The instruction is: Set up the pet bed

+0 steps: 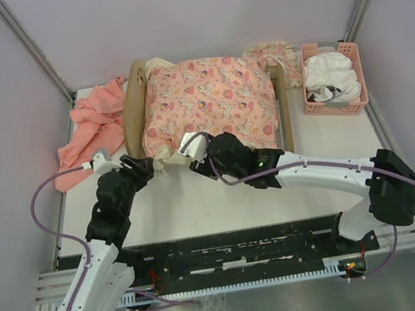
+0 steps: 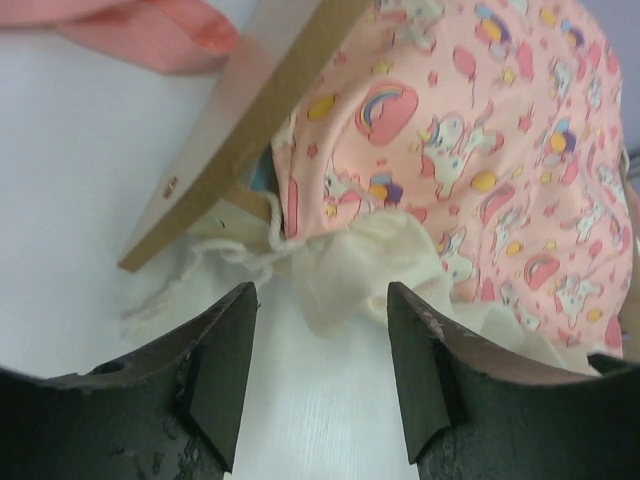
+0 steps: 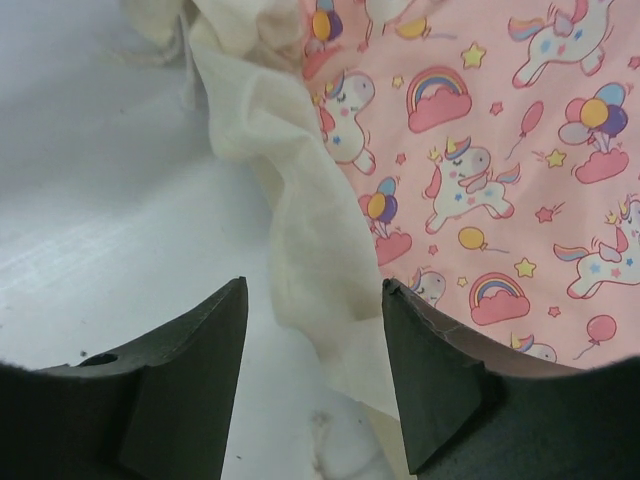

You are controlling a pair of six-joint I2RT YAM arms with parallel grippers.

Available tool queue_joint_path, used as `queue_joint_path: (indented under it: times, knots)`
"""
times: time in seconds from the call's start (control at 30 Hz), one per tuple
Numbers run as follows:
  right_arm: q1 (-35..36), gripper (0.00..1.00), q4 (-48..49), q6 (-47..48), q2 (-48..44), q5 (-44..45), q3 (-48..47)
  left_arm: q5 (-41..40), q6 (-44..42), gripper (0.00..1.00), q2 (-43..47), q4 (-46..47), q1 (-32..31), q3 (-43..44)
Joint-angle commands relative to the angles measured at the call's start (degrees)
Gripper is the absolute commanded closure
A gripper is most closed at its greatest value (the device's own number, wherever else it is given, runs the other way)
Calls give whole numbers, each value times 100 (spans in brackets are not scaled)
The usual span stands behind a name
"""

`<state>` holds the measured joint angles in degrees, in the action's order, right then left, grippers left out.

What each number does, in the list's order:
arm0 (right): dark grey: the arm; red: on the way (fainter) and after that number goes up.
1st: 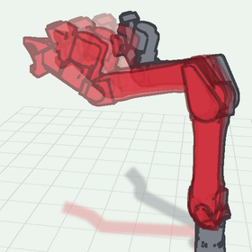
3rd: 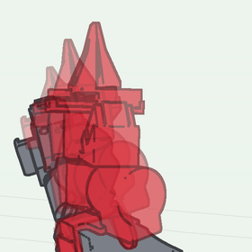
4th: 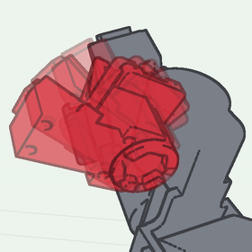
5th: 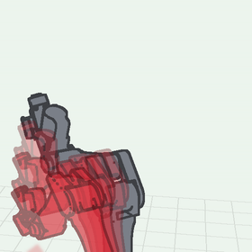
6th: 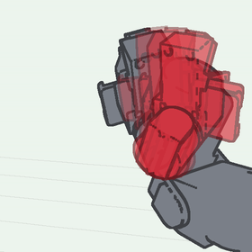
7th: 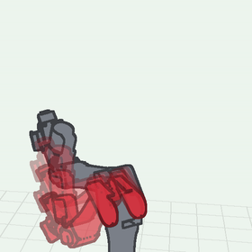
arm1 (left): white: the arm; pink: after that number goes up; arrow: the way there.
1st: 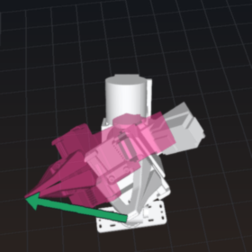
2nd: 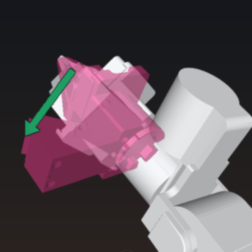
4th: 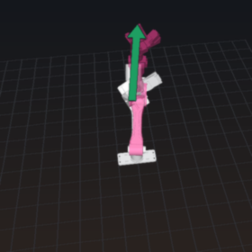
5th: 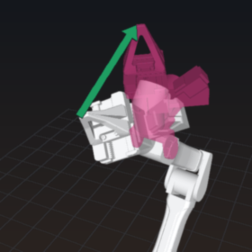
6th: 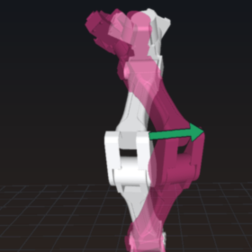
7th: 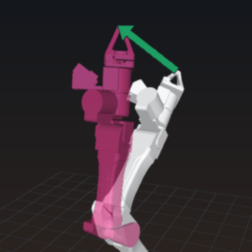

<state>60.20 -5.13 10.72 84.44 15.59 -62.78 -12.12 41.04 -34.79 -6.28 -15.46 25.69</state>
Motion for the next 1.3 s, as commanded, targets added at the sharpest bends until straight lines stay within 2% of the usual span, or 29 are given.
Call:
queue_joint_path:
  times: [0.0, 0.2, 0.3, 0.37, 0.47, 0.5, 0.6, 0.63, 0.73, 0.77, 0.9, 1.07, 1.2, 1.27]
  knots:
    - [-171, 36, -634, 906, 228, 7, -294, 770, -123, 37, -156, 843, 8, -249]
    - [-388, 36, -930, 1472, 263, -224, -277, 971, 148, 36, -472, 1226, 1, -435]
    - [-412, 40, -1007, 1686, 345, -124, -296, 889, 231, 35, -579, 1325, 0, -527]
    - [-407, 55, -1003, 1781, 381, -100, -328, 813, 236, 35, -620, 1452, -4, -585]
    - [-409, 89, -1013, 1816, 325, 67, -335, 632, 267, 35, -723, 1555, 2, -578]
    - [-413, 97, -1098, 1803, 281, 156, -348, 575, 273, 36, -790, 1578, 2, -560]
    - [-408, 98, -1451, 1611, -49, 15, -356, 461, 181, 48, -1025, 1598, 0, -480]
    - [-400, 98, -1503, 1552, -184, -99, -295, 370, 112, 56, -1094, 1552, 0, -439]
    - [-408, 98, -1555, 1382, -454, -248, -5, -89, -12, 89, -1212, 1254, 0, -283]
    - [-408, 98, -1603, 1264, -497, -219, 73, -286, -69, 96, -1227, 1083, -5, -199]
    - [-411, 98, -1695, 888, -606, -123, 343, -1147, -224, 97, -1254, 485, 2, 117]
    - [-412, 98, -1672, 630, -536, 109, 410, -1453, -327, 97, -1301, 479, 5, 118]
    - [-416, 98, -1923, 477, -616, 1041, 289, -1761, -343, 97, -1407, 286, 0, 210]
    - [-425, 98, -1981, 469, -838, 1134, 298, -1924, -369, 97, -1387, 259, 3, 231]
